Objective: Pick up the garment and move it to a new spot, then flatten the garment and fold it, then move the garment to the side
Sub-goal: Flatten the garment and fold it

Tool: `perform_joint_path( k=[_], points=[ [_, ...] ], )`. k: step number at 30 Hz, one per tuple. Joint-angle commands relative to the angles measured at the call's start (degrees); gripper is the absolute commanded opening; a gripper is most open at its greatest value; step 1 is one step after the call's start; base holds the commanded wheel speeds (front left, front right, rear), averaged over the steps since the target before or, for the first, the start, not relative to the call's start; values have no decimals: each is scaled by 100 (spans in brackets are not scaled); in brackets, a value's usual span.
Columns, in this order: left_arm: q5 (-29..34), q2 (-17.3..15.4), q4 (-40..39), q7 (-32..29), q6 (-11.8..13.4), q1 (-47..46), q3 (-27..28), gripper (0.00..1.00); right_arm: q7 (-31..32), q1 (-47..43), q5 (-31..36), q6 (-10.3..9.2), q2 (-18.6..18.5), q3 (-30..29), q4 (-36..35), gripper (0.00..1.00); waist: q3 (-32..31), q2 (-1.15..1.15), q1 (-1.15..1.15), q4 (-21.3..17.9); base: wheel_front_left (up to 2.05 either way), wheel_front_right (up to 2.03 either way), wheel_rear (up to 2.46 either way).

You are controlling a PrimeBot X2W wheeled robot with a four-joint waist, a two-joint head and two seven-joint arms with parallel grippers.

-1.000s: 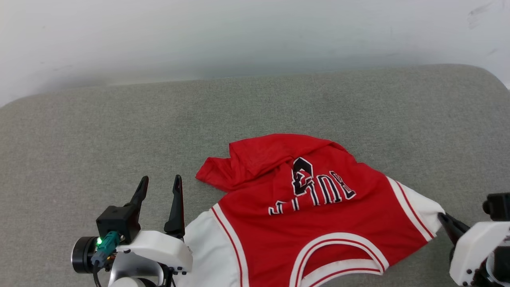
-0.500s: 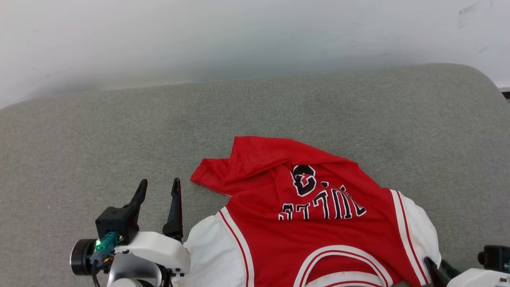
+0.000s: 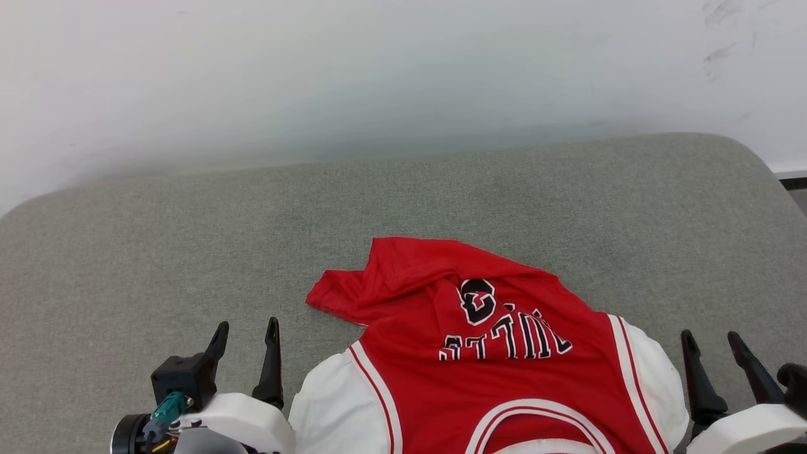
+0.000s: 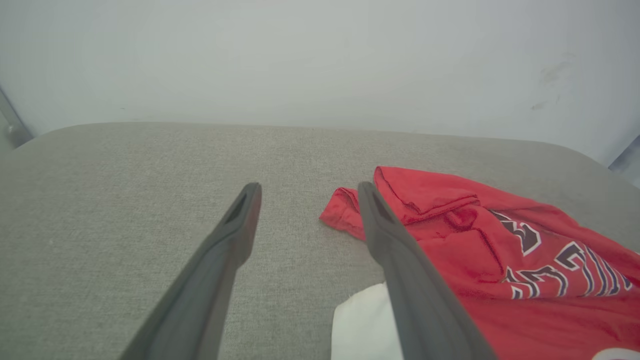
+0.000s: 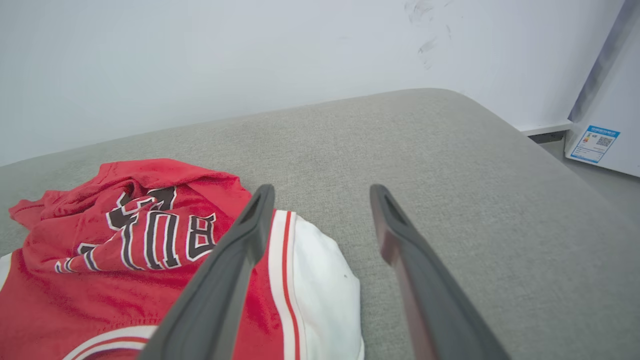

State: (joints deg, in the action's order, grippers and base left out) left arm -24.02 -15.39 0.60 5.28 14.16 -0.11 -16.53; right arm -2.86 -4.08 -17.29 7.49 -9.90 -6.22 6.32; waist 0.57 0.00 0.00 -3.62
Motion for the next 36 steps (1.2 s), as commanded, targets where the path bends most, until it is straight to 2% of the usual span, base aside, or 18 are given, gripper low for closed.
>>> perform_joint_path(
  k=[1, 4, 8, 15, 20, 24, 28, 29, 32, 33, 36],
  points=[
    [-45, -6, 39, 9, 24, 84, 17, 100, -58, -41, 86, -1, 16, 98, -124, 100, -74, 0, 0, 8, 0, 0, 0],
    [-122, -30, 149, -123, 15, 209, 1, 100, -20, -145, 239, -1, 43, 403, -552, 100, -167, 0, 0, -4, 0, 0, 0],
    [-268, -149, 245, -529, -151, 246, -107, 100, 147, -282, 309, -1, 130, 652, -975, 100, -226, 0, 0, -3, 0, 0, 0],
    [-625, -525, 211, -2216, -461, 239, -495, 100, 436, -462, 291, -1, 232, 811, -1469, 100, -227, 0, 0, -10, 0, 0, 0],
    [-805, -786, 225, -3198, -483, 369, -681, 100, 525, -472, 230, -1, 203, 866, -1610, 100, -137, 0, 0, -88, 0, 0, 0],
    [-900, -879, 342, -3618, -553, 405, -808, 100, 524, -436, 181, -1, 215, 850, -1654, 100, 8, 0, 0, -135, 0, 0, 0],
    [-1013, -777, 531, -3820, -605, 293, -887, 100, 480, -317, 158, 0, 201, 859, -1662, 100, 172, 0, 0, -172, 0, 0, 0],
    [-1044, -734, 575, -3855, -607, 261, -912, 92, 475, -301, 147, 0, 193, 856, -1655, 100, 187, 0, 0, -176, 0, 0, 0],
    [-1071, -656, 685, -3974, -690, 205, -1042, 19, 472, -302, 131, 0, 185, 830, -1626, 100, 224, 0, 0, -193, 0, 0, 0],
    [-1079, -634, 719, -4018, -715, 181, -1094, 0, 479, -292, 134, 0, 184, 819, -1616, 100, 230, 0, 0, -200, 0, 0, 0],
    [-1129, -573, 752, -4046, -740, 156, -1132, 0, 526, -299, 101, 0, 171, 785, -1586, 100, 223, 0, 0, -216, 0, 0, 0]
  ],
)
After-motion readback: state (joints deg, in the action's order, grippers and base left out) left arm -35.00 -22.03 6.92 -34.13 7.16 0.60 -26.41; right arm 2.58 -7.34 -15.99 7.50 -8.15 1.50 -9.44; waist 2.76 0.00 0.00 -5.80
